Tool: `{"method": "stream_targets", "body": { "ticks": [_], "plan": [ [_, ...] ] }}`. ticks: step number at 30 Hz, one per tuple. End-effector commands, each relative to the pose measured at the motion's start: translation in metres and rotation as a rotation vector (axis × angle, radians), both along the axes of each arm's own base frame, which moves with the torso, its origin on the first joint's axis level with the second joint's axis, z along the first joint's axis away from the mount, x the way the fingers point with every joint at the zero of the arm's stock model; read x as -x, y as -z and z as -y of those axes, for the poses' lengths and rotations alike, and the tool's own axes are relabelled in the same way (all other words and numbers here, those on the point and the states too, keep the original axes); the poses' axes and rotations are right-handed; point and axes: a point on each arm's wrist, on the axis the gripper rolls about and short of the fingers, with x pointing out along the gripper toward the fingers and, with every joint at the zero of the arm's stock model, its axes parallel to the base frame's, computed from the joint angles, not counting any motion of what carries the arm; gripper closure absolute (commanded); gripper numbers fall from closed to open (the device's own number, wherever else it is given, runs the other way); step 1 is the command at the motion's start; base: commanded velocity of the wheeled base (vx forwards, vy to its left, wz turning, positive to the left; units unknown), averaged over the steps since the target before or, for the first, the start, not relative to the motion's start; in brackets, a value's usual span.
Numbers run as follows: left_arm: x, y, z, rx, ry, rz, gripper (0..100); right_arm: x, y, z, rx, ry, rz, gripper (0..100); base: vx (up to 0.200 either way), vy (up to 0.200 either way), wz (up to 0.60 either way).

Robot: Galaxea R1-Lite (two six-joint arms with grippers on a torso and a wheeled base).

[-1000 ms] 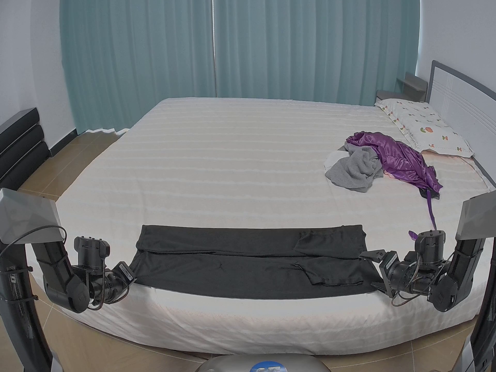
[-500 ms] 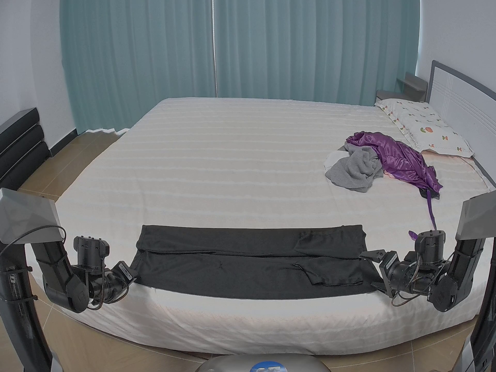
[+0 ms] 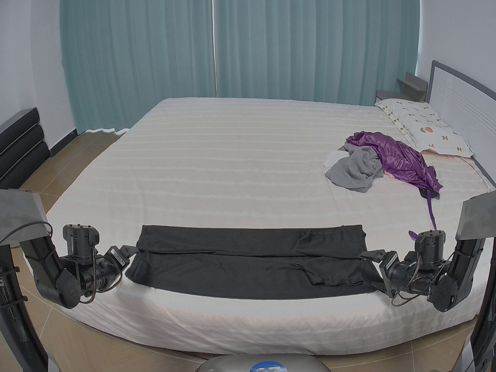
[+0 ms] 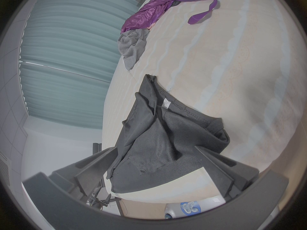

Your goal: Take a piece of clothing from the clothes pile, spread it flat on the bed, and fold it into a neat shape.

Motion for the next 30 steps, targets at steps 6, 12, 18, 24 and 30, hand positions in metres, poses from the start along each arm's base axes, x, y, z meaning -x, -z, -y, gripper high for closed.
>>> {"method": "stream_targets", "body": {
  "ticks": [6, 12, 18, 24, 30],
  "plan": [
    [-0.002, -0.006, -0.003, 0.01, -0.003, 0.025, 0, 0.0, 0.0, 0.0, 0.0, -0.001, 0.001, 0, 0.1, 0.0, 0.0],
    [-0.006, -0.011, -0.003, 0.014, 0.005, 0.049, 0, 0.0, 0.0, 0.0, 0.0, 0.001, 0.001, 0, 0.1, 0.0, 0.0],
    [-0.034, -0.024, -0.005, 0.05, 0.066, 0.11, 0, -0.001, -0.003, 0.006, 0.002, 0.02, 0.011, 0, 0.0, 0.0, 0.0],
    [-0.068, -0.027, -0.011, 0.057, 0.152, 0.05, 0, -0.001, 0.0, 0.006, 0.006, 0.021, 0.003, 0, 0.0, 0.0, 0.0],
    [-0.073, -0.001, -0.012, -0.064, 0.3, -0.009, 0, -0.001, 0.002, 0.005, 0.006, 0.015, -0.002, 0, 0.0, 0.0, 0.0]
  ]
}}
